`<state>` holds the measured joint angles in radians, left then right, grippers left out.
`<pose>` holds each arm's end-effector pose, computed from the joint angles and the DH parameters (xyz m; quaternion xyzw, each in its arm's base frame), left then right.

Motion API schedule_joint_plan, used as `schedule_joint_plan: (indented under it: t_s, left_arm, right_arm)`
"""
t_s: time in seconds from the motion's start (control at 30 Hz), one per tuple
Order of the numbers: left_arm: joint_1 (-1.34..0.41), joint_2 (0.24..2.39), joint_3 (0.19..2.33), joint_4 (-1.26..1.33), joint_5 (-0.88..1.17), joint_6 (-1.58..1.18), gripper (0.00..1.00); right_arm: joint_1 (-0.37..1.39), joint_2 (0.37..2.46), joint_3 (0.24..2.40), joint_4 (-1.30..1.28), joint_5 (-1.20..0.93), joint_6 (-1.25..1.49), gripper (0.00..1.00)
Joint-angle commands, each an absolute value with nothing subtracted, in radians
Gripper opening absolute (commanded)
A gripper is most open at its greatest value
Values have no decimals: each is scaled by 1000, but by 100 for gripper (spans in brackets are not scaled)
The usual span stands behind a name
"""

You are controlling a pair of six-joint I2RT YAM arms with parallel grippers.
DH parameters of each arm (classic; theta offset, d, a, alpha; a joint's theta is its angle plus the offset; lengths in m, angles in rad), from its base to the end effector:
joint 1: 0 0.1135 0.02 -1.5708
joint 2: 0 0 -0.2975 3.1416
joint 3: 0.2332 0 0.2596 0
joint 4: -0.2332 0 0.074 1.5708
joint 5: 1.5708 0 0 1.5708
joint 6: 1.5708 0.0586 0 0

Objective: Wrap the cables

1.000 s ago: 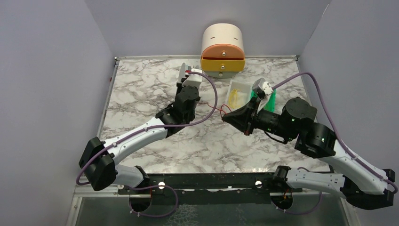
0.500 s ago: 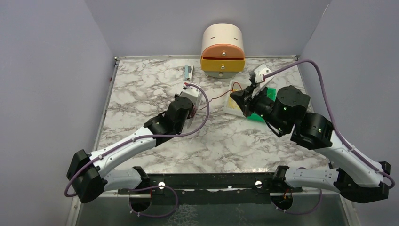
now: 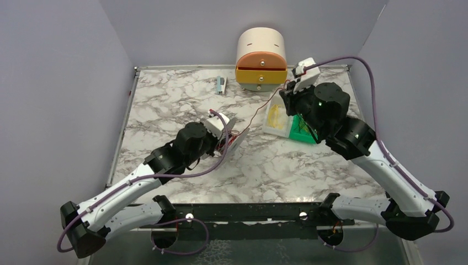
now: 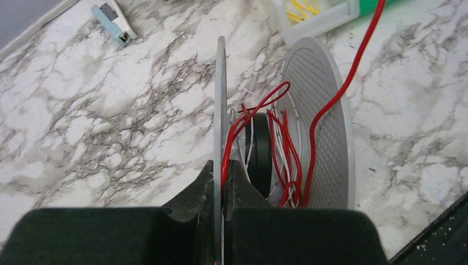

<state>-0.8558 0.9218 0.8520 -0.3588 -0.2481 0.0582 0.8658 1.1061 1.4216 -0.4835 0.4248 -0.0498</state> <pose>0.1520 -0.1531 0.3384 0.3084 0.7787 -0.1124 0.5347 0.1699 0.1624 0.4936 -0.2080 0.7300 0.1025 0.6429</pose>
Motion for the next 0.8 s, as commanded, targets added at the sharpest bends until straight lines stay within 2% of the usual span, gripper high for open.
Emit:
schedule_joint_plan:
  t_s: [0.0, 0.27, 0.77]
  left_arm:
    - [-864, 831, 842, -390, -99, 89, 0]
    - [-865, 704, 838, -408, -18, 80, 0]
    - [-866, 562, 972, -425, 59, 60, 0]
  right_arm:
    - [707, 1127, 1385, -436, 277, 50, 1]
    - [489, 1123, 1152, -332, 127, 246, 1]
    - [430, 1187, 834, -157, 0, 401, 1]
